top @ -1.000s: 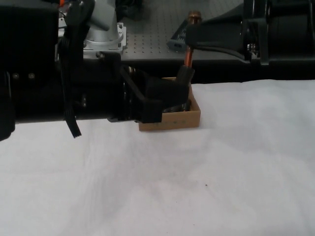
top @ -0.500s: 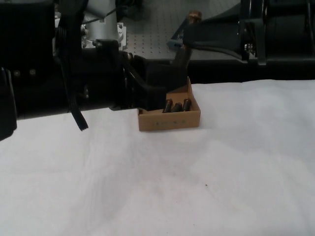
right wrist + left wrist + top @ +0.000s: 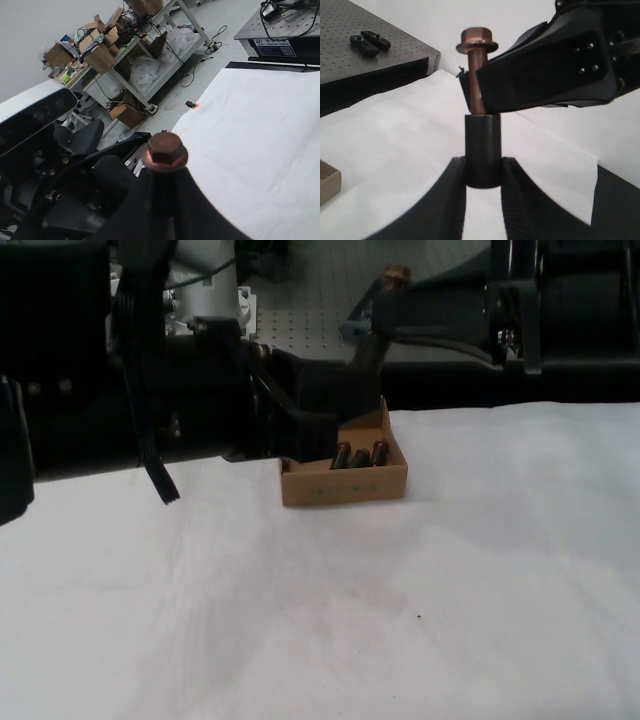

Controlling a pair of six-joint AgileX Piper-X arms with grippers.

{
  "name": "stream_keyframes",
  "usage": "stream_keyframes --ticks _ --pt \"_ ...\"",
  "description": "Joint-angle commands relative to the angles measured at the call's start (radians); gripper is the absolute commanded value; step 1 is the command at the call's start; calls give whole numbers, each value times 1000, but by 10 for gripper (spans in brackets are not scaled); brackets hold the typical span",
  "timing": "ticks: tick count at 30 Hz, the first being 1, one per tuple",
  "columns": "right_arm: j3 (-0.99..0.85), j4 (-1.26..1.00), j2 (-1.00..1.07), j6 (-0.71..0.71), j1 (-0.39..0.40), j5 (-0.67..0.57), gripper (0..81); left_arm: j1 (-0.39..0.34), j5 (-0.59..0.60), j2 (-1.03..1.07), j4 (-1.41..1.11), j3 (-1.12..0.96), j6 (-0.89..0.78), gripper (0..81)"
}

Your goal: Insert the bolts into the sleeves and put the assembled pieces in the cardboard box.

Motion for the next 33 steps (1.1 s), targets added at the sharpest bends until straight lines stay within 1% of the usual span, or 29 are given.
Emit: stream_keyframes --ticks 1,4,5,6,10,14,18,21,24,29,31,33 --pt "-4 -24 -3 9 4 -37 132 3 -31 -11 -29 -13 -2 6" --pt "-4 -30 -6 41 4 -35 347 3 -29 -11 -29 -13 -2 6" --pt "-4 -24 -6 51 2 -28 379 3 -14 -11 -38 -13 -4 6" --pt "-4 -24 -6 60 0 -27 384 3 -17 -11 -45 -13 -4 6" --pt "-4 -24 -6 66 -7 -27 367 3 -16 -11 -57 -13 -4 6" --pt "-4 -24 -6 66 -24 -27 367 3 -16 -11 -57 -13 -4 6" --pt "-4 -13 -11 66 -68 -58 367 3 -24 -11 -57 -13 7 6" --pt "-2 38 -26 50 -109 -82 367 3 -46 -4 -59 -13 91 6" --pt "-2 127 -51 -39 -159 -91 367 3 -47 34 -58 -27 175 6" --pt "-2 320 -82 -211 -242 -91 356 29 -47 196 -58 -88 192 6" --pt "-2 391 -89 -275 -266 -91 314 44 -47 277 -58 -136 192 6" --pt "-2 457 -95 -335 -286 -88 236 63 -47 362 -58 -197 192 6"
